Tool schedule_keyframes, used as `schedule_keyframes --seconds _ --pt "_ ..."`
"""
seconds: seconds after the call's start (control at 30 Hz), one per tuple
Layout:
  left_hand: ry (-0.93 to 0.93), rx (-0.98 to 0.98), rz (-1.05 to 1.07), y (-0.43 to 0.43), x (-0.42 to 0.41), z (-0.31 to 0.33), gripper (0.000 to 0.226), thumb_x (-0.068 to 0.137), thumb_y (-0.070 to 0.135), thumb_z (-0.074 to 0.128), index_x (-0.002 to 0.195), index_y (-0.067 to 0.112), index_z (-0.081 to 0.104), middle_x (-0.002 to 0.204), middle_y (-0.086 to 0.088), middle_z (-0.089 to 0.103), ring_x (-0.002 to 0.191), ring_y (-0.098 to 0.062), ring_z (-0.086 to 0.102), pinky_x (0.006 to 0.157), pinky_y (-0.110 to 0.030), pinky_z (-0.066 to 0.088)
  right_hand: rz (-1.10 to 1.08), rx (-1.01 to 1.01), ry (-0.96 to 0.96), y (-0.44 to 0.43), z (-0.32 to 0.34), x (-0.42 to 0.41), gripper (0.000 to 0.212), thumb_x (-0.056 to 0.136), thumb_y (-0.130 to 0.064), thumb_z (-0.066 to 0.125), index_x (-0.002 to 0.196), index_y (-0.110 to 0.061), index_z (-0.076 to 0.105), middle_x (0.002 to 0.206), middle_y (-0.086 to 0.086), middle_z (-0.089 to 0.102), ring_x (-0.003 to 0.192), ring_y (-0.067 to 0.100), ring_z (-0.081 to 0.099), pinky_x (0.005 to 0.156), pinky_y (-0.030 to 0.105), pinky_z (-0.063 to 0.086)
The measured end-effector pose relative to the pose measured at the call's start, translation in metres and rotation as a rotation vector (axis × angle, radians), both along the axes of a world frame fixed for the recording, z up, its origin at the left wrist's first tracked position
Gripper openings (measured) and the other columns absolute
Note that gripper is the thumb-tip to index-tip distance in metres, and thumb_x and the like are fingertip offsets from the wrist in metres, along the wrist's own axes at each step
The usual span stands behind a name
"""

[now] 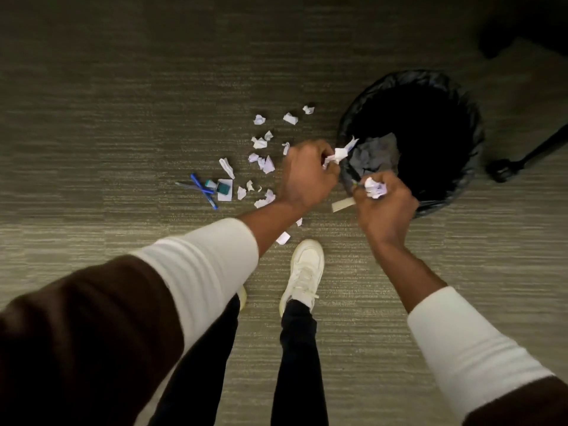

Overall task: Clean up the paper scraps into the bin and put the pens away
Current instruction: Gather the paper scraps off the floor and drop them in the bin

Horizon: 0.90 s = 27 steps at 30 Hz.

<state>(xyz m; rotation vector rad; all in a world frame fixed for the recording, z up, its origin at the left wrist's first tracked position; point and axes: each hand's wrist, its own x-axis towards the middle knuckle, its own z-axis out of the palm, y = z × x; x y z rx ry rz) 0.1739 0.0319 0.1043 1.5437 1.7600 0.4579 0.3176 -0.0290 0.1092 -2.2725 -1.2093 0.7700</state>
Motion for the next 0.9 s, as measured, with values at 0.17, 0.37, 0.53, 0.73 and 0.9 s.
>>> schedule_keyframes --seconds 0.17,0.37,0.53,0.73,0.9 --pt "-0.037 -0.118 -0.047 0.015 0.047 -0.001 0.009 0.087 0.021 0.072 0.094 0.016 0.076 0.091 -0.005 0.079 0.093 -0.029 0.072 0.081 -0.032 0.053 -0.241 -0.021 -0.05 0.029 -0.013 0.043 0.031 0.076 -0.039 0.079 0.098 -0.017 0.073 0.094 0.001 0.079 0.09 0.023 0.074 0.071 0.018 0.04" --pt "-0.01 -0.18 -0.053 0.014 0.064 -0.008 0.028 0.094 0.024 0.066 0.118 0.011 0.07 0.108 -0.015 0.077 0.107 -0.038 0.07 0.089 -0.04 0.057 -0.489 -0.062 0.252 0.046 -0.033 0.069 0.067 0.069 -0.045 0.079 0.131 -0.026 0.064 0.118 -0.003 0.073 0.105 0.019 0.074 0.092 0.042 0.062" --pt "0.116 -0.225 -0.052 -0.004 0.017 -0.033 0.019 0.093 0.027 0.066 0.088 0.016 0.079 0.09 -0.012 0.08 0.085 -0.033 0.073 0.079 -0.038 0.059 -0.14 0.056 0.123 0.015 -0.033 0.035 0.023 0.082 -0.024 0.072 0.105 -0.021 0.073 0.098 0.004 0.074 0.071 0.002 0.069 0.073 0.035 0.063" --pt "0.32 -0.4 -0.216 -0.028 -0.077 -0.081 0.027 0.095 0.031 0.059 0.099 0.009 0.073 0.103 -0.021 0.075 0.099 -0.043 0.071 0.081 -0.047 0.06 0.259 -0.129 0.428 -0.03 -0.065 -0.049 0.005 0.085 -0.014 0.072 0.087 -0.019 0.074 0.08 -0.003 0.076 0.066 0.019 0.072 0.06 0.046 0.064" --pt "0.546 -0.343 -0.369 -0.051 -0.129 -0.126 0.024 0.093 0.029 0.059 0.106 0.009 0.067 0.107 -0.02 0.072 0.098 -0.045 0.07 0.076 -0.048 0.058 0.606 -0.54 0.098 -0.052 -0.149 -0.074 0.068 0.071 -0.061 0.083 0.126 -0.028 0.061 0.127 0.005 0.065 0.12 0.027 0.062 0.095 0.047 0.057"
